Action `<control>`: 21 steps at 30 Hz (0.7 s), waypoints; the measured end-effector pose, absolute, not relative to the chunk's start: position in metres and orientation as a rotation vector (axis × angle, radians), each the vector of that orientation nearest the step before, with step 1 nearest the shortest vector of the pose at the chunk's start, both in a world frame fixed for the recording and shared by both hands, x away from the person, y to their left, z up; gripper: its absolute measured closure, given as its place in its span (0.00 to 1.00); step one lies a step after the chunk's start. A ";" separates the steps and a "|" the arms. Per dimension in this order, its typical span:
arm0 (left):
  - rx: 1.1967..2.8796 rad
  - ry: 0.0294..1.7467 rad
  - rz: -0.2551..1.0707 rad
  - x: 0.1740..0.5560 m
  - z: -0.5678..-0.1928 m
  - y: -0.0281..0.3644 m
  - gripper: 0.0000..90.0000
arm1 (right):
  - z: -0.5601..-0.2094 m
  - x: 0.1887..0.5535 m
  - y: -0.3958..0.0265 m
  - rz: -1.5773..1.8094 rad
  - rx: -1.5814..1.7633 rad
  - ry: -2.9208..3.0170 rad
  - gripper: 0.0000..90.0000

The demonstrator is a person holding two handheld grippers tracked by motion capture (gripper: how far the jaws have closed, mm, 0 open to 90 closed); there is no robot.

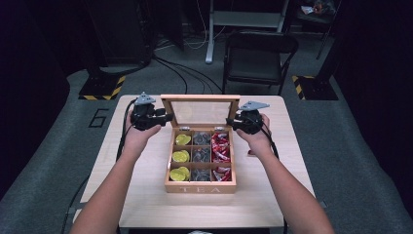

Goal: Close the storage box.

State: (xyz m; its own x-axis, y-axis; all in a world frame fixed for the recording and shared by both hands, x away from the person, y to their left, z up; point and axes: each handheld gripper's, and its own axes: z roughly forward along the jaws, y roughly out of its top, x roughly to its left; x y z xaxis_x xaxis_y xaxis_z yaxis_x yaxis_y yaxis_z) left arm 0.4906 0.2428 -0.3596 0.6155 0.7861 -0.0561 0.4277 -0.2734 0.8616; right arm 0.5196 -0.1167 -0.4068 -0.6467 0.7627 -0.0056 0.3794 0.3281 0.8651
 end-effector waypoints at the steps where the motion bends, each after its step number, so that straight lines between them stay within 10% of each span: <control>1: 1.910 0.965 0.482 0.490 -0.360 0.242 0.64 | -0.407 0.519 -0.117 1.255 1.001 2.191 0.68; 21: 1.894 0.954 0.481 0.483 -0.361 0.244 0.68 | -0.412 0.507 -0.122 1.282 1.011 2.207 0.59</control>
